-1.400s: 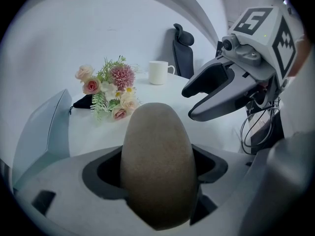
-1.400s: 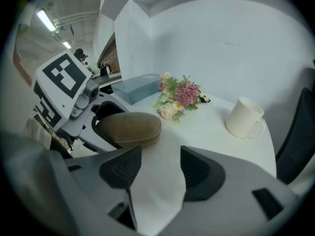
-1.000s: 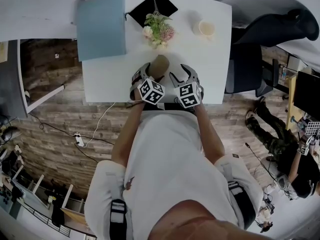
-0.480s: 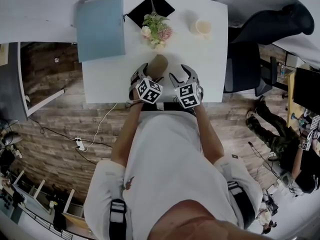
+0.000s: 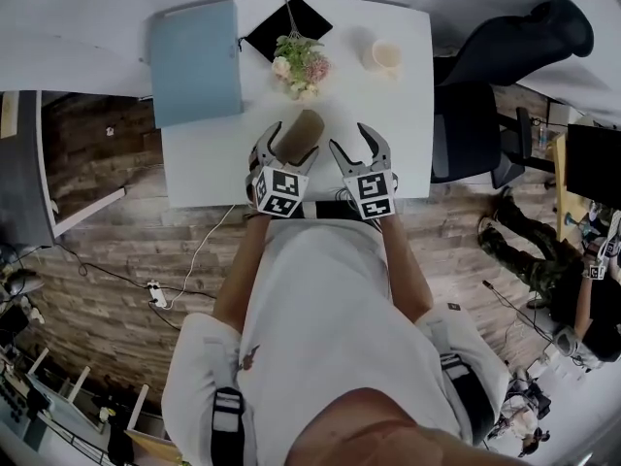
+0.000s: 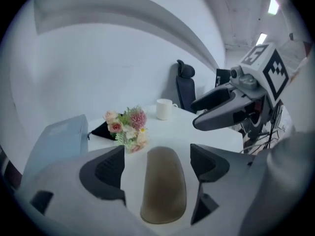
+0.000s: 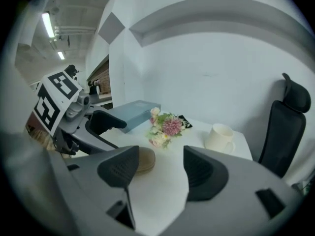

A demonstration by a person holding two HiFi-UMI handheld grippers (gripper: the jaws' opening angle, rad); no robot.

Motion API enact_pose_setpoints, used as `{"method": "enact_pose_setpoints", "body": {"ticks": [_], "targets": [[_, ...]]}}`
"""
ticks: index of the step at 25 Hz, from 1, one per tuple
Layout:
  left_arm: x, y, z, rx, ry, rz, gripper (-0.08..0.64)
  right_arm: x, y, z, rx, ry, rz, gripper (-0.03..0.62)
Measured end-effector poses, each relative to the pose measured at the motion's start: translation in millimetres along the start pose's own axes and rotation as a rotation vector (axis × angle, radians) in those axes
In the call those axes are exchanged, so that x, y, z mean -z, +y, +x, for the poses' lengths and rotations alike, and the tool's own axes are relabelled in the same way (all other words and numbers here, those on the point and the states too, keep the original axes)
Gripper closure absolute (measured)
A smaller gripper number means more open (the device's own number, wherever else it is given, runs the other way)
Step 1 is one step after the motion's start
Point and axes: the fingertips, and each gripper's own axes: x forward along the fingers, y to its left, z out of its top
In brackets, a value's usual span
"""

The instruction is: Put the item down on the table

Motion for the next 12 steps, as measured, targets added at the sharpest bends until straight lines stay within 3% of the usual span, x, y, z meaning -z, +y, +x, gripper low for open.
{"method": "enact_pose_setpoints", "body": {"ticks": [5,12], "targets": [[-51.5,13.9,-36.6,-0.047,-0.187,-0.008,0.149,-42.3,-3.8,-28.7,0.077,-0.113,-0.004,0.307],[-107.8,20.3,-89.6,-0.098,-0.372,0.058,0.167,-90.5,2.5,-68.0,0.157,-0.226,-0.052,0.307]]}}
